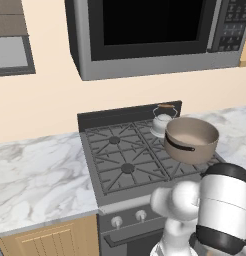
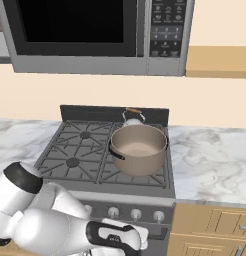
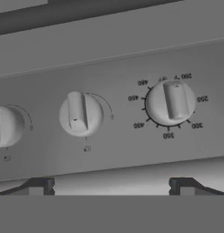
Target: Pick the kettle from the cabinet and place it on a stove burner. Then pick the pot from the counter and place it on another stove burner. Finally, turn both burners on.
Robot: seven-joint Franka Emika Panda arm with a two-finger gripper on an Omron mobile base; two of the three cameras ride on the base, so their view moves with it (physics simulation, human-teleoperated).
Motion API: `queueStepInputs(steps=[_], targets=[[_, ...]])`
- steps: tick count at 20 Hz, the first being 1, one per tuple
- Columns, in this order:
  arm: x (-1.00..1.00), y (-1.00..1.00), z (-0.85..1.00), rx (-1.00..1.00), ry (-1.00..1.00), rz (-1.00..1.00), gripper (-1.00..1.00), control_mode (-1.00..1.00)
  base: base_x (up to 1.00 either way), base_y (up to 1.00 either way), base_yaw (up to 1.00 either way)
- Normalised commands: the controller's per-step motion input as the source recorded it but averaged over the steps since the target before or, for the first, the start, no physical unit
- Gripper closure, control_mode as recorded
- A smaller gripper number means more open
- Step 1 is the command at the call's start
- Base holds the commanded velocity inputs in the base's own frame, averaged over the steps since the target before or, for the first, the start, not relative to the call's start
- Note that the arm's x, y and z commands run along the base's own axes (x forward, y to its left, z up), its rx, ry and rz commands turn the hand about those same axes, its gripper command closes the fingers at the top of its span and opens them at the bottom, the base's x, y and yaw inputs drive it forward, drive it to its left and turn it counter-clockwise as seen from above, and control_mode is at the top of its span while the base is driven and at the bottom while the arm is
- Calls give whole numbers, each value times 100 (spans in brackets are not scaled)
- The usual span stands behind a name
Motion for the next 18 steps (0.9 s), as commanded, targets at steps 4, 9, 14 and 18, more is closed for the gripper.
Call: queueStepInputs(steps=[4,9,14,18], targets=[[4,-13,-12,-1,-6,-2,-100,-100,0,0,0],[17,-1,-11,-4,-9,3,-100,-100,0,0,0],[14,-5,-17,-8,-7,4,-100,-100,0,0,0],[2,-23,-29,-5,-2,0,-100,-100,0,0,0]])
